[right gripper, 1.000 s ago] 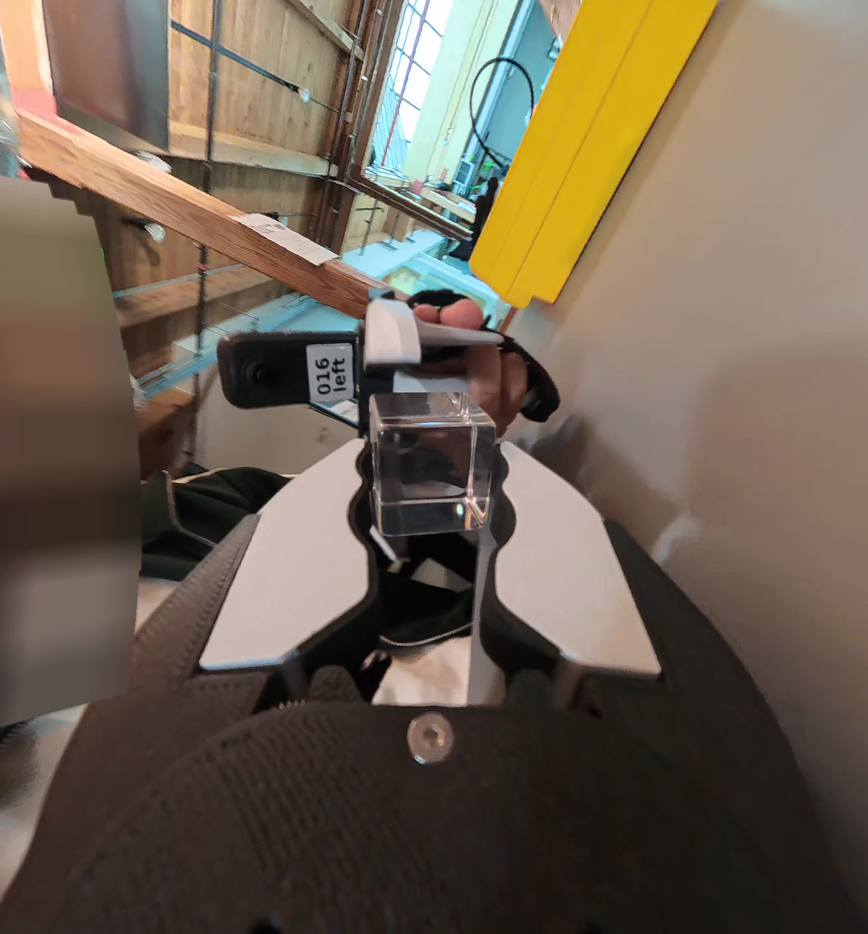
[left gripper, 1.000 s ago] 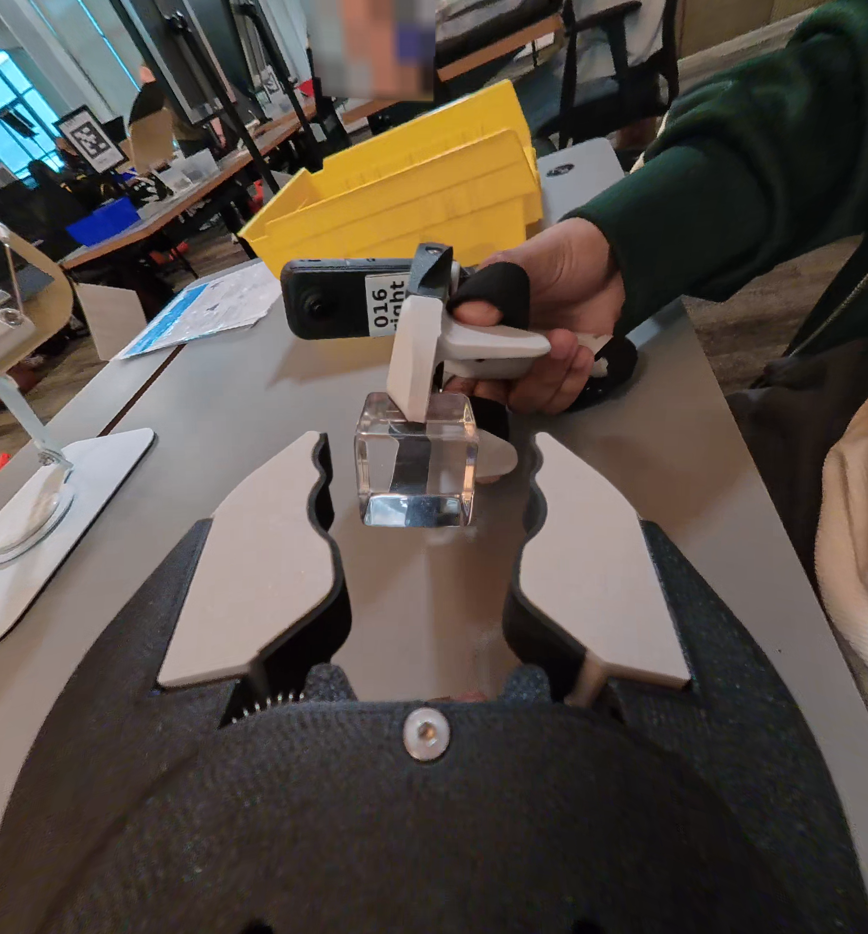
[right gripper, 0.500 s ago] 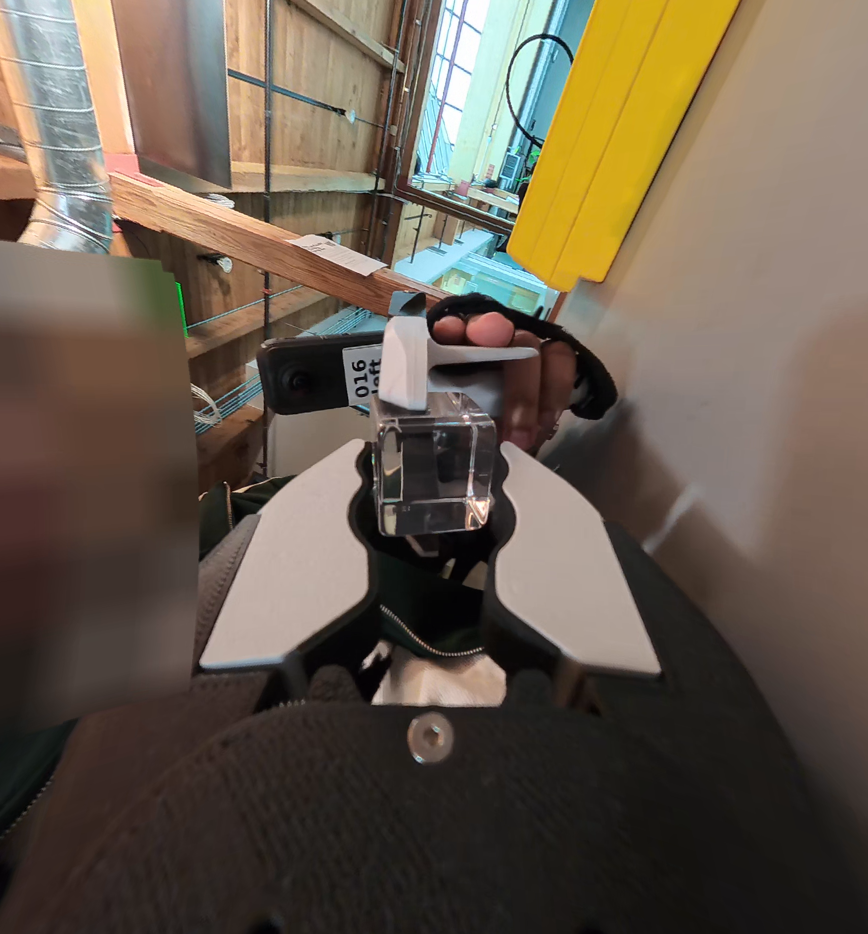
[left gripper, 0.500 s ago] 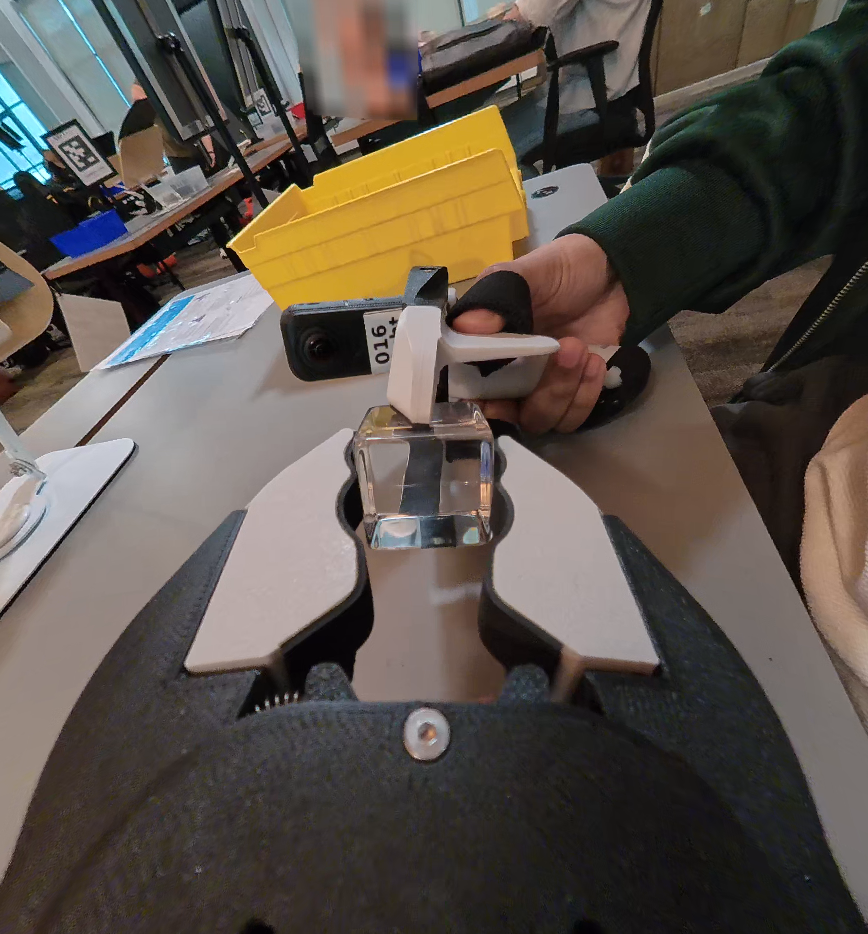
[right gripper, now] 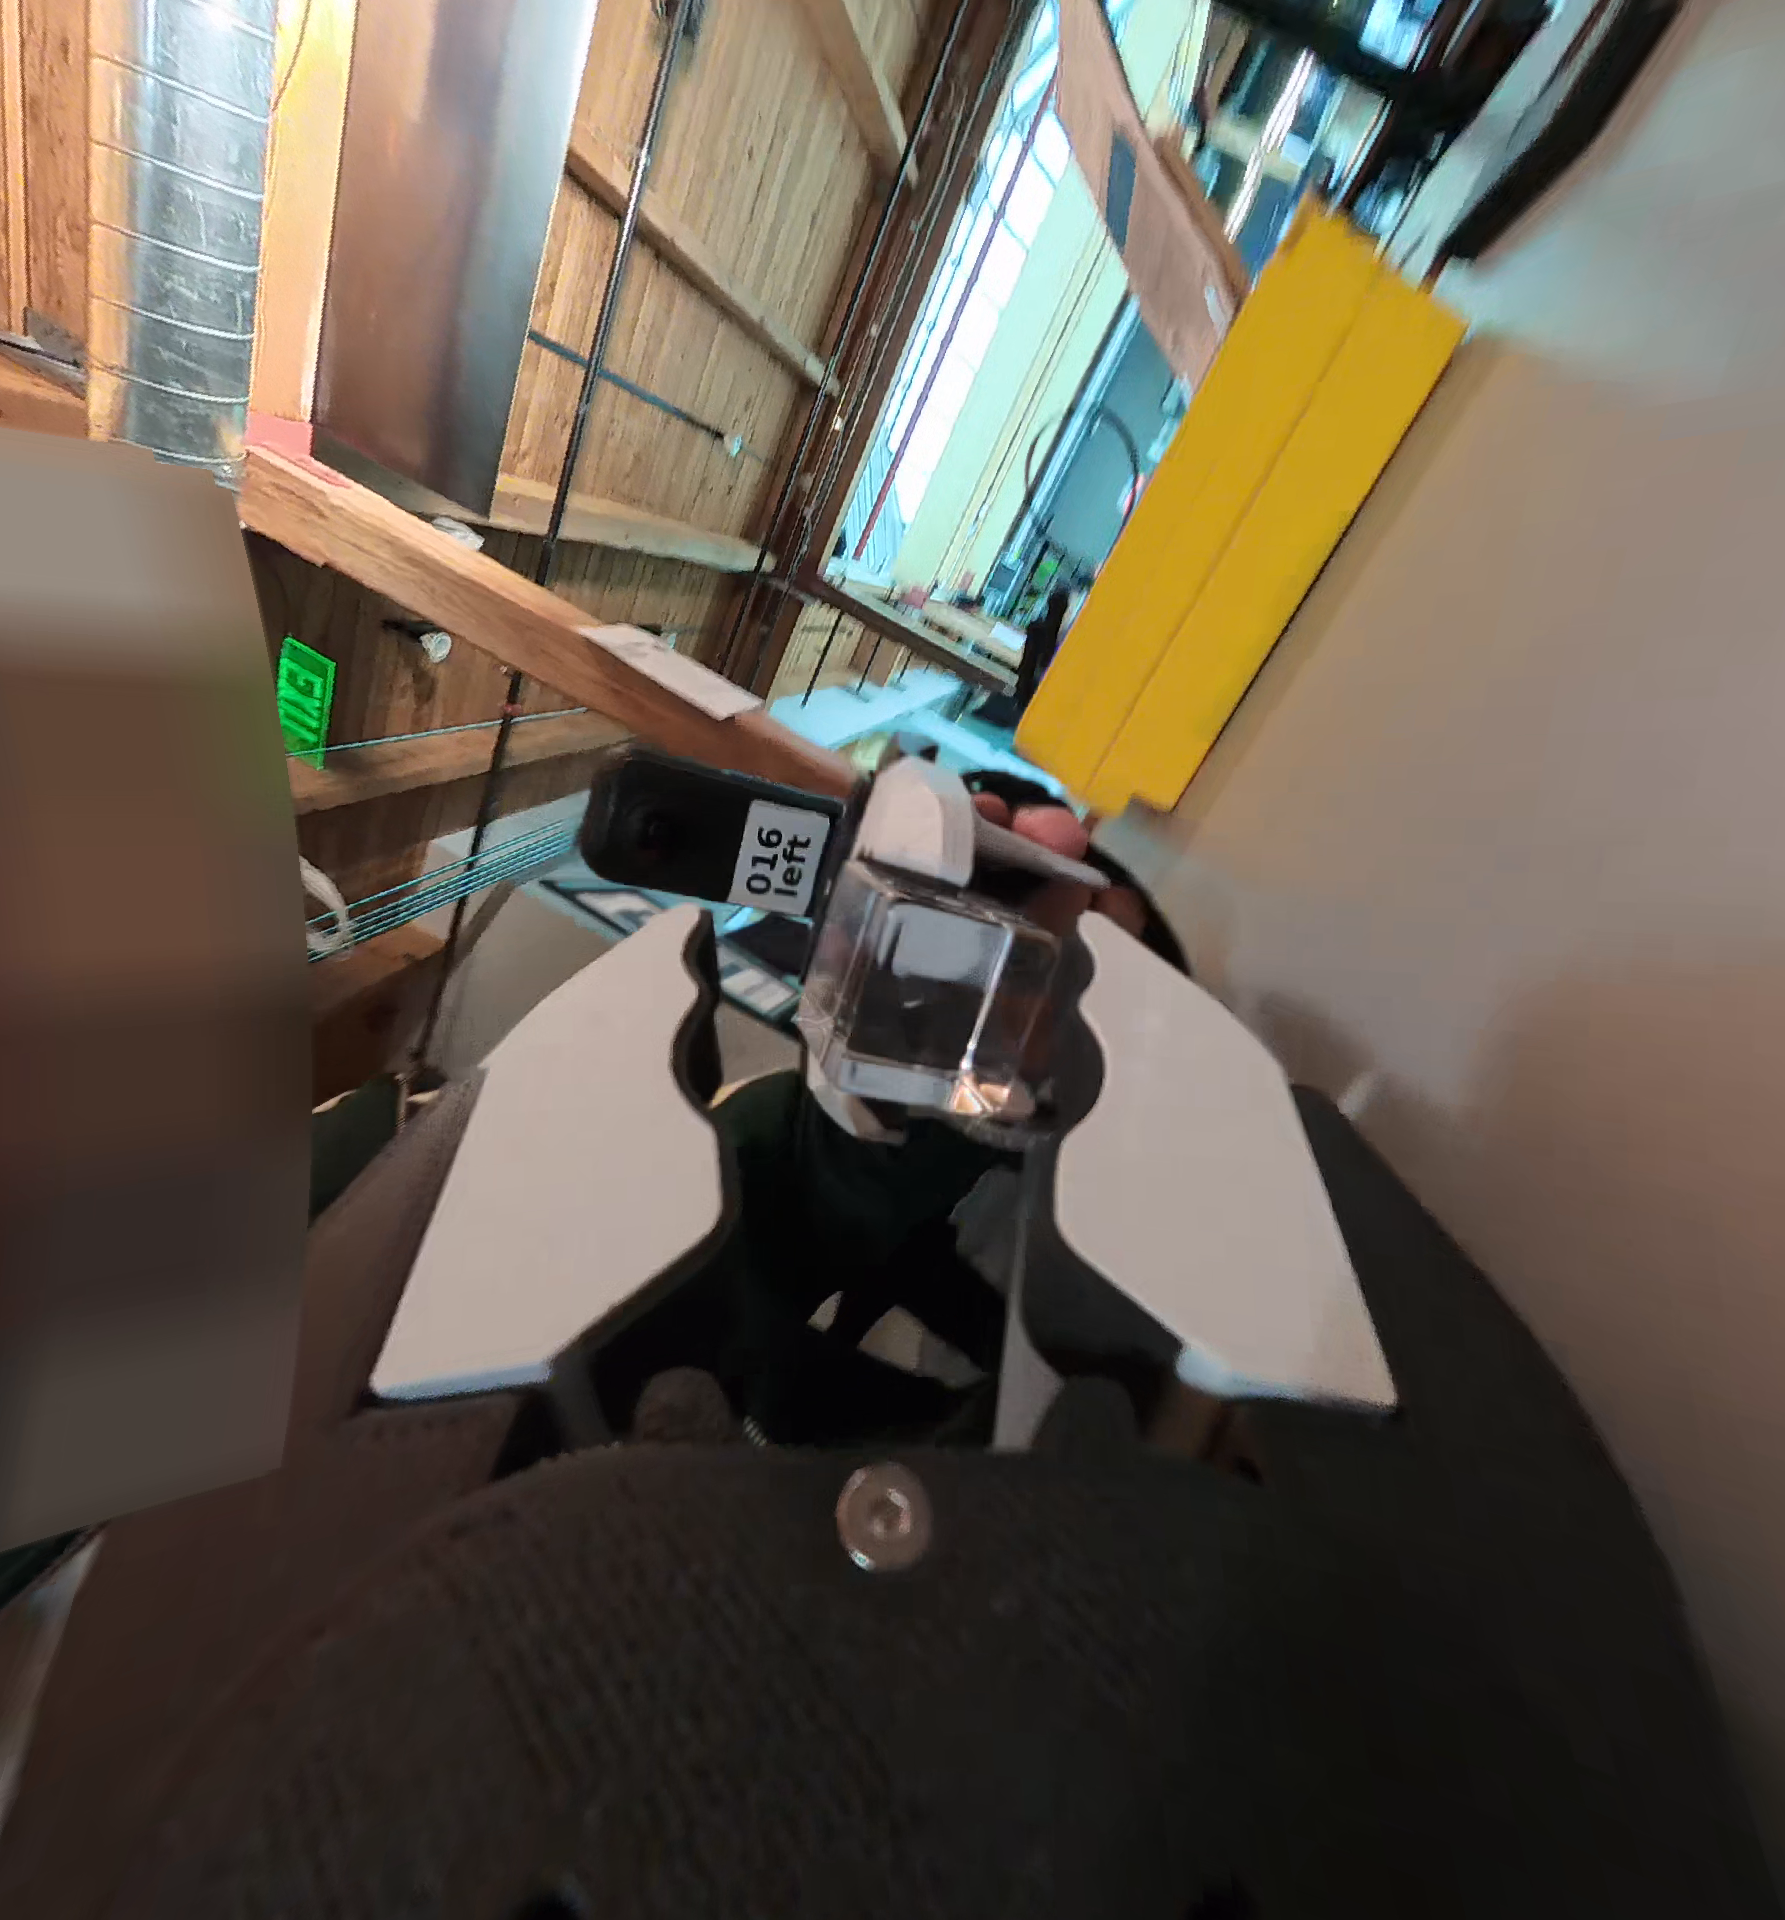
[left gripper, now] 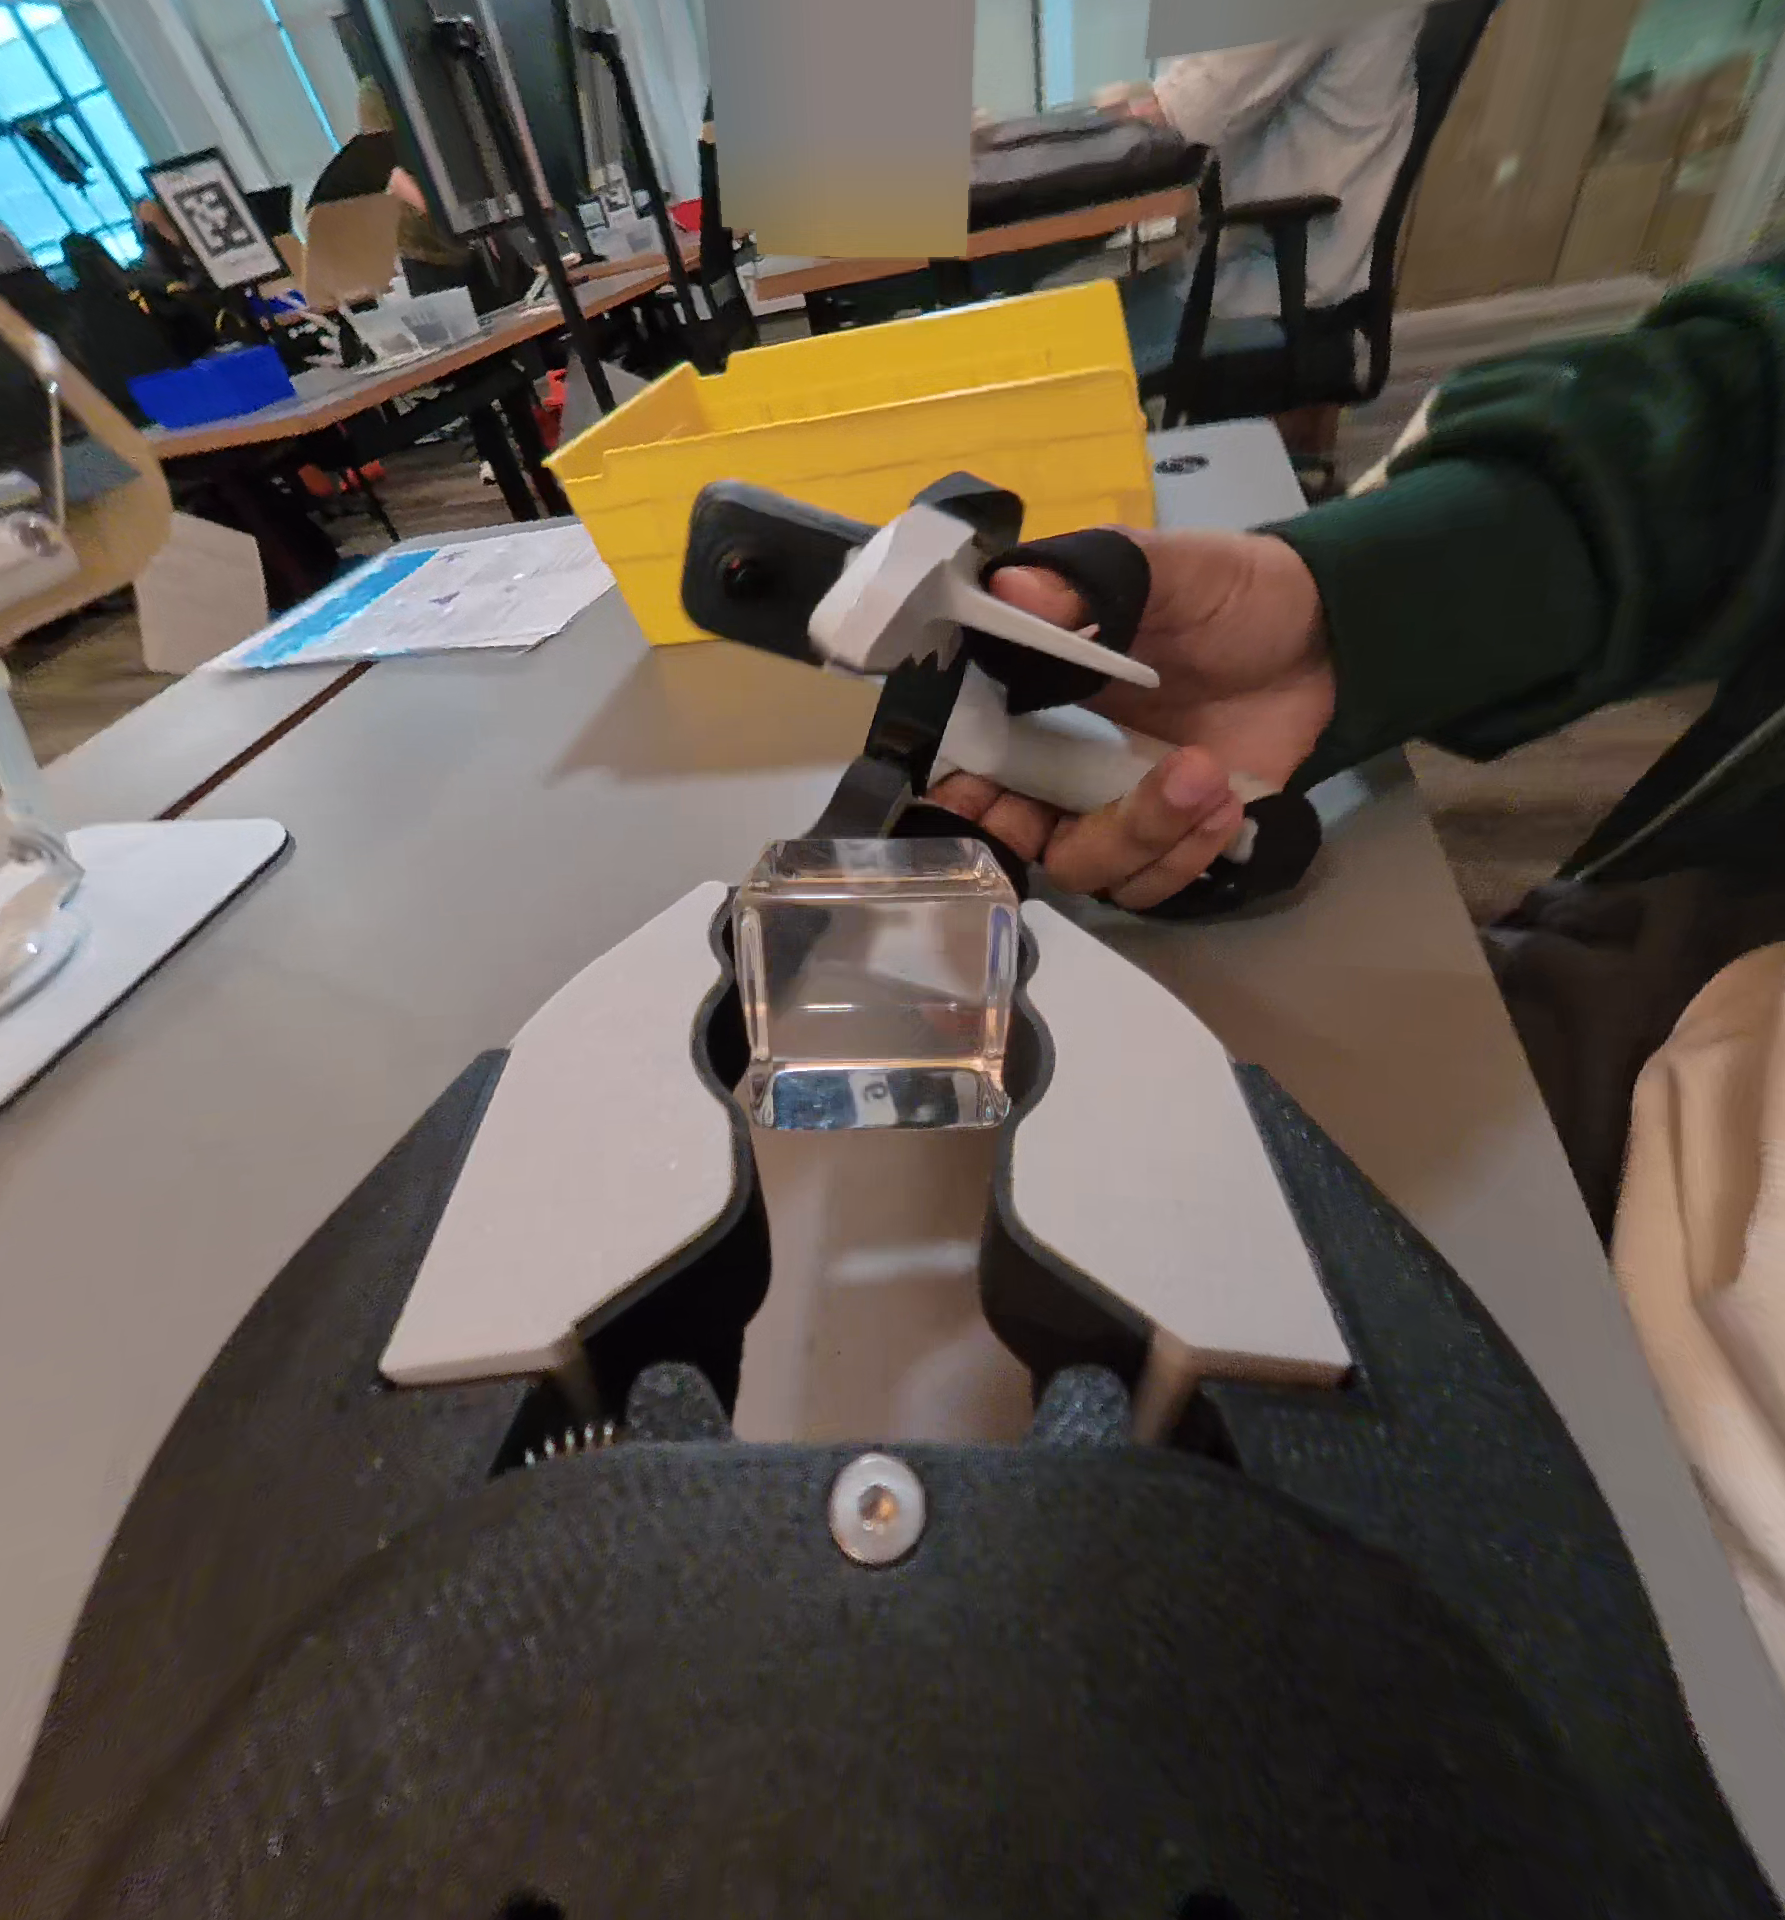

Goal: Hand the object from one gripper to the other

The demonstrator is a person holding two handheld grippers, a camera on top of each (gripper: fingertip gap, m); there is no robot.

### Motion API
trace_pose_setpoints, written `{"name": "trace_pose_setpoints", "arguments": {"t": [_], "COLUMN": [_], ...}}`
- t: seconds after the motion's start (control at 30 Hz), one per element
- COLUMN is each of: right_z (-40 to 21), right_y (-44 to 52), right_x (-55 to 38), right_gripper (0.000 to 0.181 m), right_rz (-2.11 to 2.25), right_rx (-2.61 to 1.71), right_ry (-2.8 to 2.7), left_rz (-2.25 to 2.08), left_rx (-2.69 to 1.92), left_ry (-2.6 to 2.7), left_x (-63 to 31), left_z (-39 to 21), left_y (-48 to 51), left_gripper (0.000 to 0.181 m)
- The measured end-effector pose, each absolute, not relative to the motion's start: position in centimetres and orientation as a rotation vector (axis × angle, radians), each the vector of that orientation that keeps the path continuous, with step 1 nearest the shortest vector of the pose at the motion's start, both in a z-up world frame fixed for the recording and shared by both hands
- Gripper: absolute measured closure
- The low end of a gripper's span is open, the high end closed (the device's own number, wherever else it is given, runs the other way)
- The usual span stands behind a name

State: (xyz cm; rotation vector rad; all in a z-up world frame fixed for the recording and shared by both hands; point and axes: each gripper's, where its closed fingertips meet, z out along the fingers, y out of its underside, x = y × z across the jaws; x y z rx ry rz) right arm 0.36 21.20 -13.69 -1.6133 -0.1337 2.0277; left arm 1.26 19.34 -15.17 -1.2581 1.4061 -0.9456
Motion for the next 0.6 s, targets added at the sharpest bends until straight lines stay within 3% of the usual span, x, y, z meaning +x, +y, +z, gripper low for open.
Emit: {"name": "trace_pose_setpoints", "arguments": {"t": [0.43,0.6], "right_z": [-11.3,-10.5], "right_y": [21.7,20.6], "right_x": [2.2,2.0], "right_gripper": [0.107,0.113], "right_rz": [1.464,0.989], "right_rx": [-1.466,-1.308], "right_ry": [-0.466,-0.805], "left_rz": [-1.523,-1.799], "left_rx": [-1.474,-1.522], "left_ry": [0.969,0.867], "left_x": [-0.7,-0.2], "left_z": [-13.2,-12.8], "left_y": [22.4,21.4], "left_gripper": [0.135,0.135]}}
